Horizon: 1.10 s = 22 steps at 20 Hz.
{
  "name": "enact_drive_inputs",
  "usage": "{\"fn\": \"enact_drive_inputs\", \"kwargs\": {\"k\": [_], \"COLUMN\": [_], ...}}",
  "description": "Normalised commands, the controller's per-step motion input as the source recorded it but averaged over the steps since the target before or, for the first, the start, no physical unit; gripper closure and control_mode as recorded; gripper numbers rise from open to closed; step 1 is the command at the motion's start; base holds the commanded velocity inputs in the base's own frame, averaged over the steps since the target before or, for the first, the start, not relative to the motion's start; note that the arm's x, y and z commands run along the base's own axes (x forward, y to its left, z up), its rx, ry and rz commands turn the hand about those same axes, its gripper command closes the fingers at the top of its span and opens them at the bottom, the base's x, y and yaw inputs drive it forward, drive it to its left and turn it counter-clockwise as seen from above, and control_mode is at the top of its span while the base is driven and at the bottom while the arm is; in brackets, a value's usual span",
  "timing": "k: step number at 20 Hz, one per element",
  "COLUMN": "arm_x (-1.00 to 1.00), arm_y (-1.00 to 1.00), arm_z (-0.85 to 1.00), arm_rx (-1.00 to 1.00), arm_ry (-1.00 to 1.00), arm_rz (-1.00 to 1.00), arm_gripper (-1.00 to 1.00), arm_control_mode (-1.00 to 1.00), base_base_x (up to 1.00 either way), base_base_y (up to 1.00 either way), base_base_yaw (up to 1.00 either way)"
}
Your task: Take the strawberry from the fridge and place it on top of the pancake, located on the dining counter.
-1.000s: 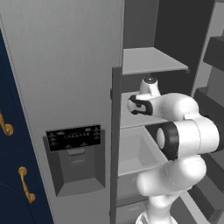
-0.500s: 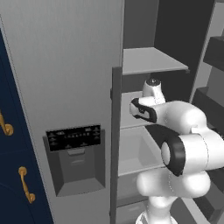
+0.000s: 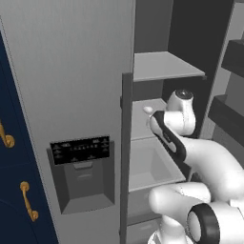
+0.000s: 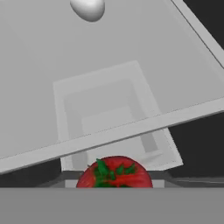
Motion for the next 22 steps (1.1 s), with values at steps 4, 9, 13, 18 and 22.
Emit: {"fn": "enact_drive_inputs", "kwargs": {"k": [4,9,13,18,22], "arm_x": [-0.81,-0.97,-0.76,-0.71,-0.8], "arm_y": [0.27,0.07,0.04,0.0,0.05], "arm_z": [0.53,0.53,0.79,0.82,0.3], "arm_rx": [0.0,0.0,0.0,0.0,0.0], "arm_ry": [-0.05,0.0,0.11,0.22,0.13], "arm_rz": [0.0,0.0,0.0,0.0,0.0], "arm_gripper": [1.0,1.0,1.0,1.0,1.0], "arm_control_mode": [-1.0,-1.0,-1.0,-1.0,-1.0], "base_base_x": [0.0,0.0,0.0,0.0,0.0], "base_base_y": [0.0,0.0,0.0,0.0,0.0], "base_base_yaw": [0.0,0.0,0.0,0.0,0.0]}}
